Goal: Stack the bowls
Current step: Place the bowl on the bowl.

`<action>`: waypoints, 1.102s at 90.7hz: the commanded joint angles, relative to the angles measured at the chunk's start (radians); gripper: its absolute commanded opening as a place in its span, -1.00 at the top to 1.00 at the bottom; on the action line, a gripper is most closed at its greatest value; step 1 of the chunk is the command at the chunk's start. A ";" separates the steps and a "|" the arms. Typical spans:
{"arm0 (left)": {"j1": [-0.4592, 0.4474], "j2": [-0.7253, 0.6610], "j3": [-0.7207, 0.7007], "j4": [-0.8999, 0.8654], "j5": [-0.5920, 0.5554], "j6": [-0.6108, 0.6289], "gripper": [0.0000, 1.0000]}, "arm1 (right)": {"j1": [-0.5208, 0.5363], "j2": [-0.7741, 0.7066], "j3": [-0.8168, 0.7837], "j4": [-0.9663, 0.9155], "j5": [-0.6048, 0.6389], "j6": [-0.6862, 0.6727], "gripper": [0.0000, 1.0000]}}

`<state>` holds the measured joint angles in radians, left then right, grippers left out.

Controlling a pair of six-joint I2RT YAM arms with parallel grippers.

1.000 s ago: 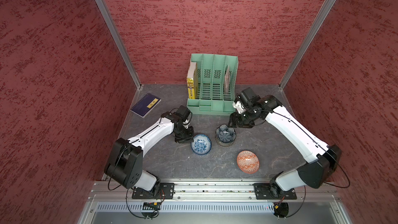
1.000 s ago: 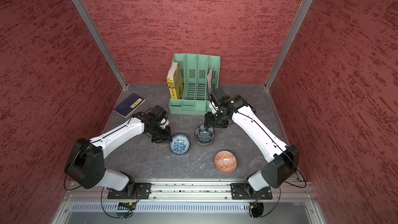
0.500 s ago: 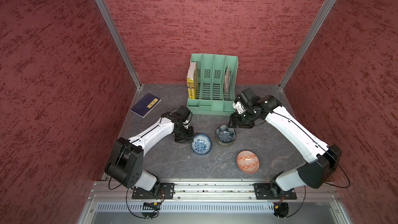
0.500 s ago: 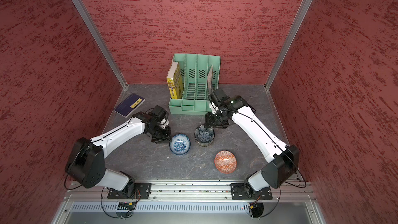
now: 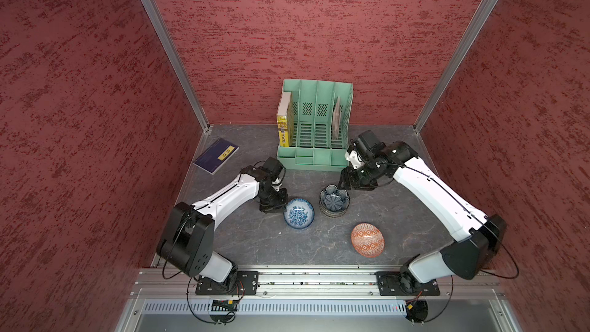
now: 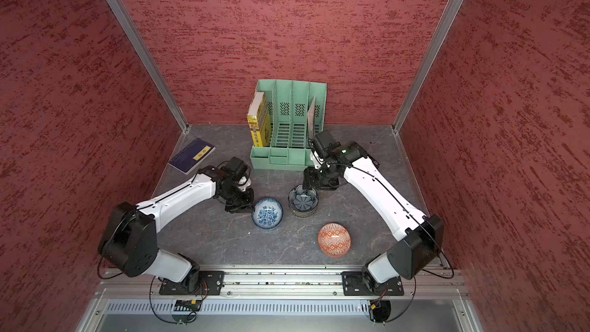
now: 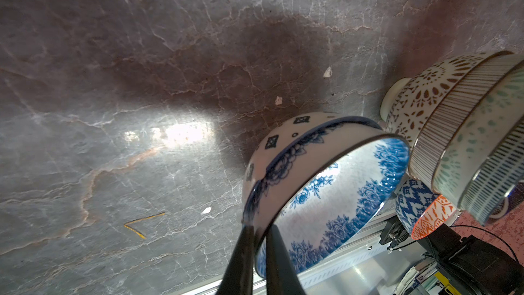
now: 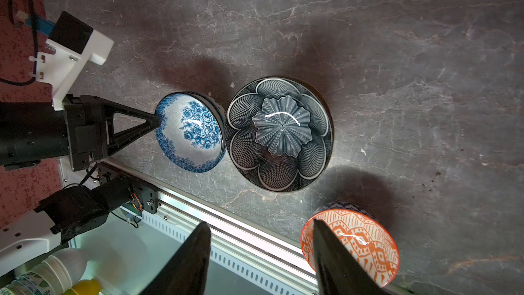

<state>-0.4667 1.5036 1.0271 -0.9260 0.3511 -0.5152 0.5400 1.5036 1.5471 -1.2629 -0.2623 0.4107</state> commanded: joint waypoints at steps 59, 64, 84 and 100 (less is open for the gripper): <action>0.006 -0.033 -0.034 0.039 0.059 -0.005 1.00 | -0.011 -0.020 -0.005 0.007 -0.004 -0.006 -0.20; 0.009 -0.039 -0.038 0.045 0.066 -0.008 1.00 | -0.010 -0.020 -0.005 0.007 -0.004 -0.006 -0.20; 0.013 -0.042 -0.043 0.047 0.078 -0.010 1.00 | -0.009 -0.022 -0.008 0.010 -0.006 -0.004 -0.20; 0.013 -0.036 -0.056 0.058 0.093 -0.011 1.00 | -0.010 -0.024 -0.012 0.010 -0.006 -0.004 -0.20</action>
<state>-0.4580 1.4853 0.9886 -0.8974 0.4149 -0.5243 0.5404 1.5036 1.5471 -1.2629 -0.2626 0.4110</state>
